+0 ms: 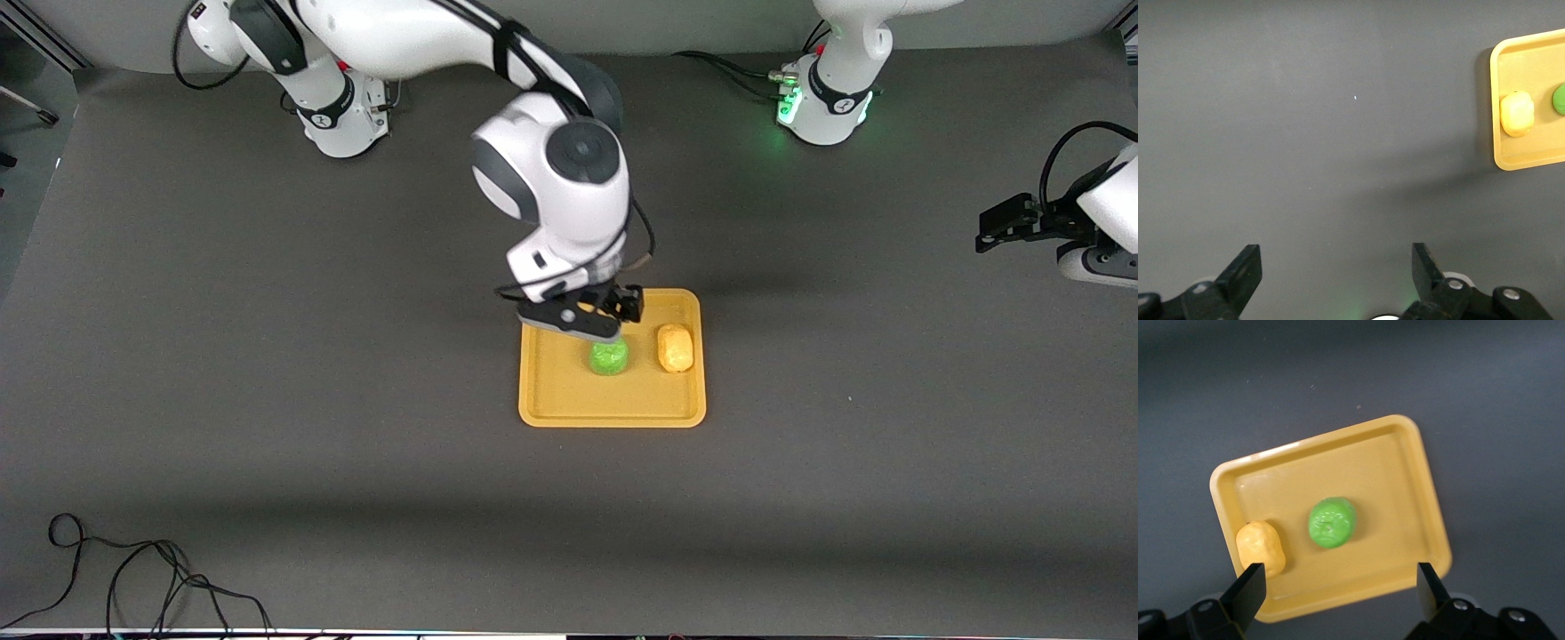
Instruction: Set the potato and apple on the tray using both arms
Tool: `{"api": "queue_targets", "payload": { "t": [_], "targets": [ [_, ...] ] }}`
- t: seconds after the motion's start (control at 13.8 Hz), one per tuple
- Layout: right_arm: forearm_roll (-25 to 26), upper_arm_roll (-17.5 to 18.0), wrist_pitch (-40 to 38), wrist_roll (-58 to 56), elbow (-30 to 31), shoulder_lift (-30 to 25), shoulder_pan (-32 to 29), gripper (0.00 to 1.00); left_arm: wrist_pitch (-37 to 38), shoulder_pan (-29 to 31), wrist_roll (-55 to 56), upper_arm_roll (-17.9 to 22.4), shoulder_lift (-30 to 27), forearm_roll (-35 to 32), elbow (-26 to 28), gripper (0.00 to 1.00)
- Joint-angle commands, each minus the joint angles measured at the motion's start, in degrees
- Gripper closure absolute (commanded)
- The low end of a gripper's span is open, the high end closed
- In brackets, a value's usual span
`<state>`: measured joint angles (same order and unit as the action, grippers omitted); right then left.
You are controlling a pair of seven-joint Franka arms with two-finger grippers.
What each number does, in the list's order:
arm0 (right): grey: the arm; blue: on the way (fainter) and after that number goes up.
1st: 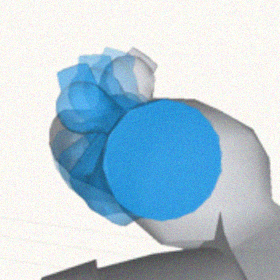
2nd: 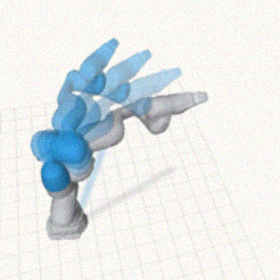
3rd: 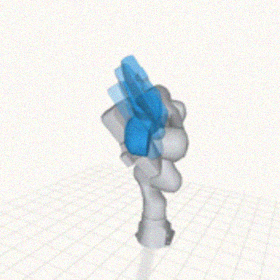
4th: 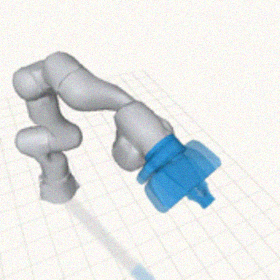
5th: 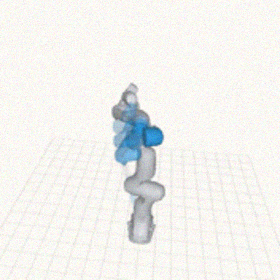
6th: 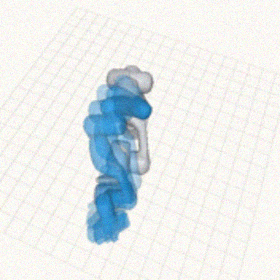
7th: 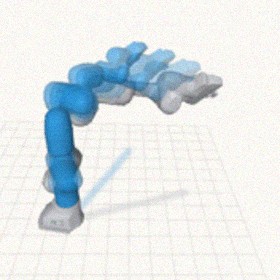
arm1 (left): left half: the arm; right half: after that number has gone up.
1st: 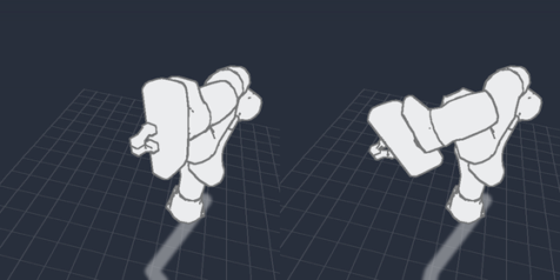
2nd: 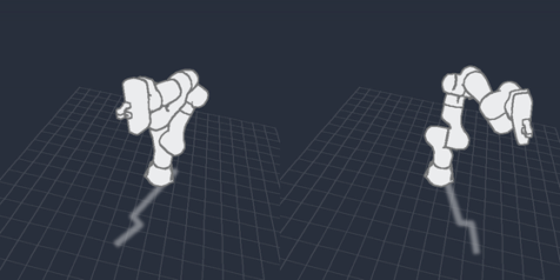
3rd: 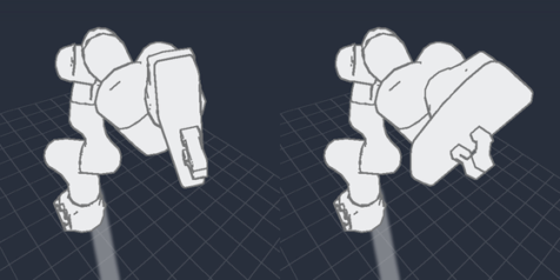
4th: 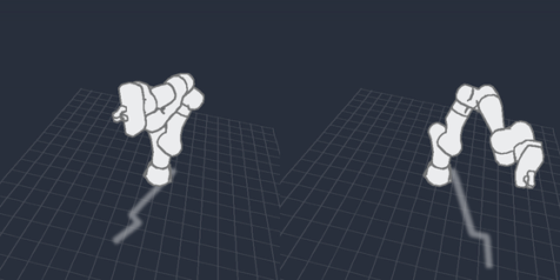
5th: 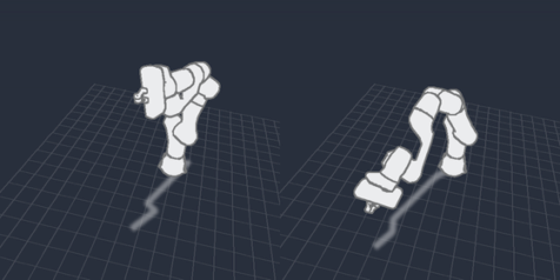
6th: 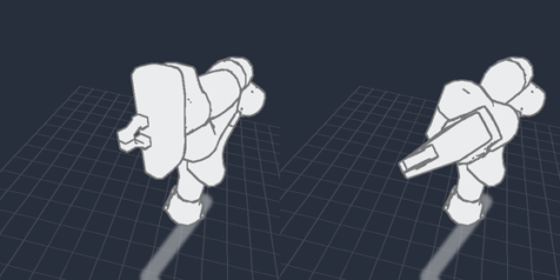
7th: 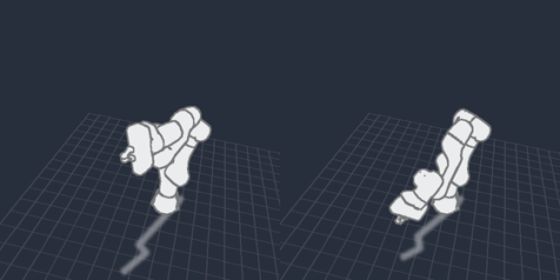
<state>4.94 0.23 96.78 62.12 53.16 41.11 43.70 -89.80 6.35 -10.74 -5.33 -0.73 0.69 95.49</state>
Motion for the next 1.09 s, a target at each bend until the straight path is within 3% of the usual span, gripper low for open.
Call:
{"api": "queue_targets", "payload": {
  "t": [0.0, 0.29, 0.65, 1.01],
  "targets": [
    [0.7, 0.2, -6.9, -8.4, 4.7, -8.4, -3.8, 0.0, -0.4, -0.1, -1.0, 0.1, -0.6, -0.1, 0.5, 0.0],
    [-0.2, 0.1, -10.4, -23.4, 15.4, -20.4, -12.0, 0.0, -1.9, -0.2, -0.9, 0.1, -0.9, -0.2, 1.8, 0.0],
    [-3.6, 0.9, -5.2, -42.1, 34.6, -37.0, -27.9, 0.0, -4.3, 0.2, -1.0, 0.2, -1.1, -0.6, 2.9, 0.0],
    [-4.3, 0.6, -5.6, -57.6, 38.0, -40.2, -40.4, 0.0, -4.6, 0.2, -1.0, 0.4, -0.7, -0.6, 2.9, 0.0]
  ]
}}
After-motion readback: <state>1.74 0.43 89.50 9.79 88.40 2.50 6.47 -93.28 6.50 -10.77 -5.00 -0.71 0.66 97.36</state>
